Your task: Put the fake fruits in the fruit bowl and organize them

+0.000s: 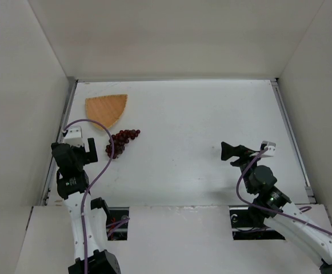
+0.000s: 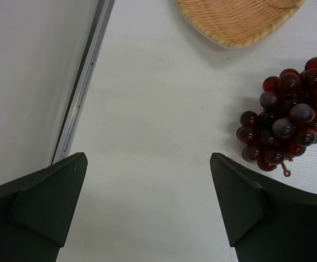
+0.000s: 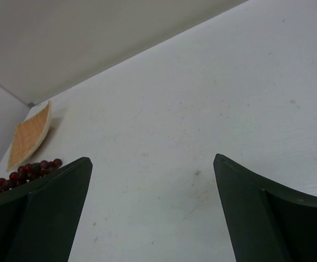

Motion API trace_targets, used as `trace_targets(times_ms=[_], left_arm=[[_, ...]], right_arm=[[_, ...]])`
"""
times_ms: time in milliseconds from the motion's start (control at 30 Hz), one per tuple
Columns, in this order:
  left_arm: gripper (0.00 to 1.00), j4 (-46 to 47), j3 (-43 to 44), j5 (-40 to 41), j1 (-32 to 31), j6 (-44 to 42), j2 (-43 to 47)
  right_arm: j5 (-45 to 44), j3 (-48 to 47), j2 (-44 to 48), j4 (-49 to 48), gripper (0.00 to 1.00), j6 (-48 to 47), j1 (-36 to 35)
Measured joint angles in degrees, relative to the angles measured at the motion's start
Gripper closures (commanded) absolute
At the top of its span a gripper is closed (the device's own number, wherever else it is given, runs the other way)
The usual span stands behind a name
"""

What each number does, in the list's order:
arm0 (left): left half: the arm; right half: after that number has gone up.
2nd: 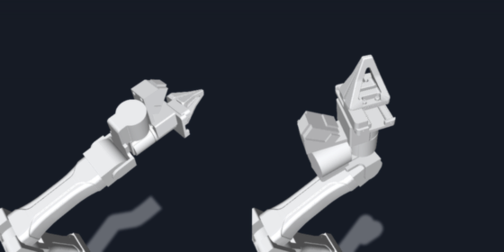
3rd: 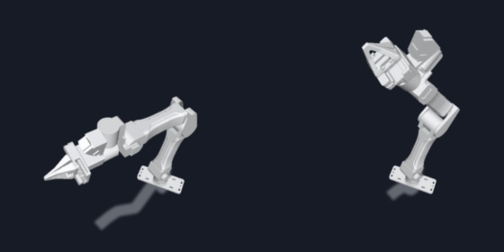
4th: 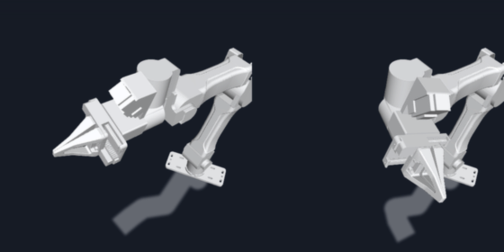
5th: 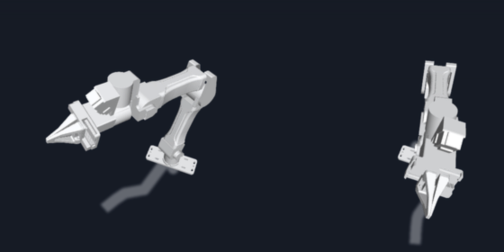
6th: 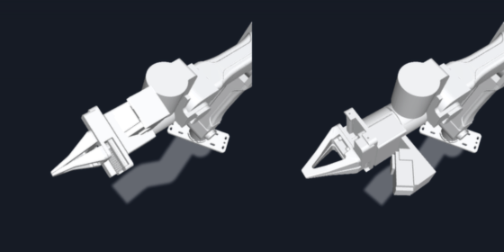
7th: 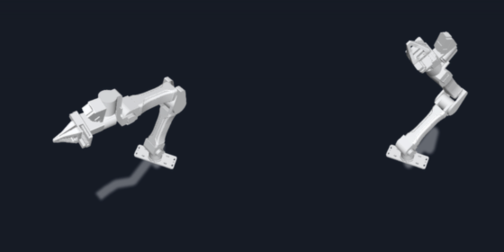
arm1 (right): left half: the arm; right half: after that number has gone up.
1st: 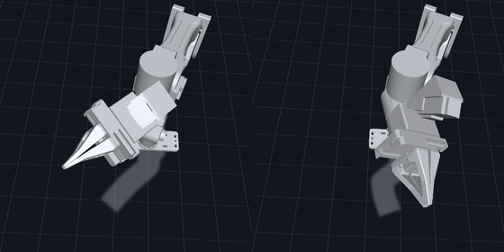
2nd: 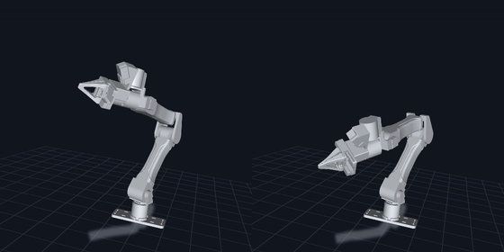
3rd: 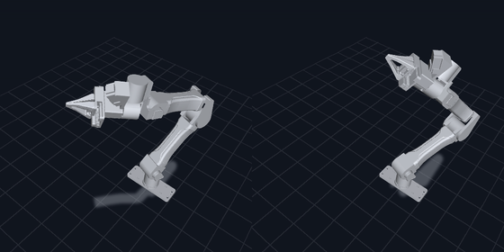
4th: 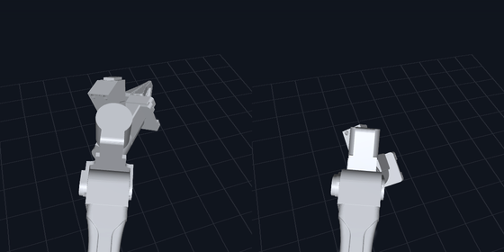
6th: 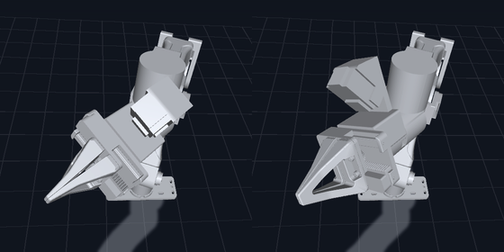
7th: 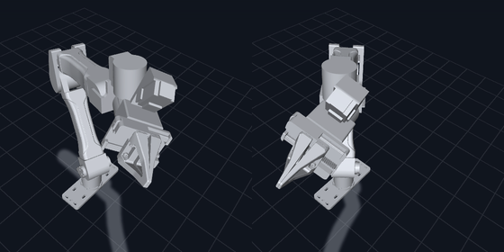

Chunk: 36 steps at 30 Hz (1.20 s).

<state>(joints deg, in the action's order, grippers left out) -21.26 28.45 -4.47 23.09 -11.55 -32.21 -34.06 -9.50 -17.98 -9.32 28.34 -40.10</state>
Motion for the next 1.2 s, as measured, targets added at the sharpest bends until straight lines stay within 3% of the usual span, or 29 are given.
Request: trace_targets(times_ms=[500,667,833,967,1200], left_arm=[[0.0,-0.39,0.98,-3.41,-3.85,-1.84,-2.91],[0.0,-6.4,16.17,-7.02,-13.22,-6.95,-23.52],[0.0,-10.1,29.99,-9.31,-20.0,-14.03,-43.28],[0.0,-11.78,32.46,-8.96,-21.57,-16.5,-49.62],[0.03,-15.28,33.05,-8.11,-26.29,-18.82,-56.46]], right_arm=[[0.0,-0.57,-1.14,-0.02,0.0,-0.04,0.02],[1.18,-4.87,-7.04,0.04,0.0,-1.64,0.02],[7.61,-23.5,-27.26,4.04,0.0,-9.16,0.02],[11.37,-35.23,-38.51,5.42,0.0,-13.42,0.02],[13.35,-36.26,-40.52,5.66,0.0,-14.75,3.61]])
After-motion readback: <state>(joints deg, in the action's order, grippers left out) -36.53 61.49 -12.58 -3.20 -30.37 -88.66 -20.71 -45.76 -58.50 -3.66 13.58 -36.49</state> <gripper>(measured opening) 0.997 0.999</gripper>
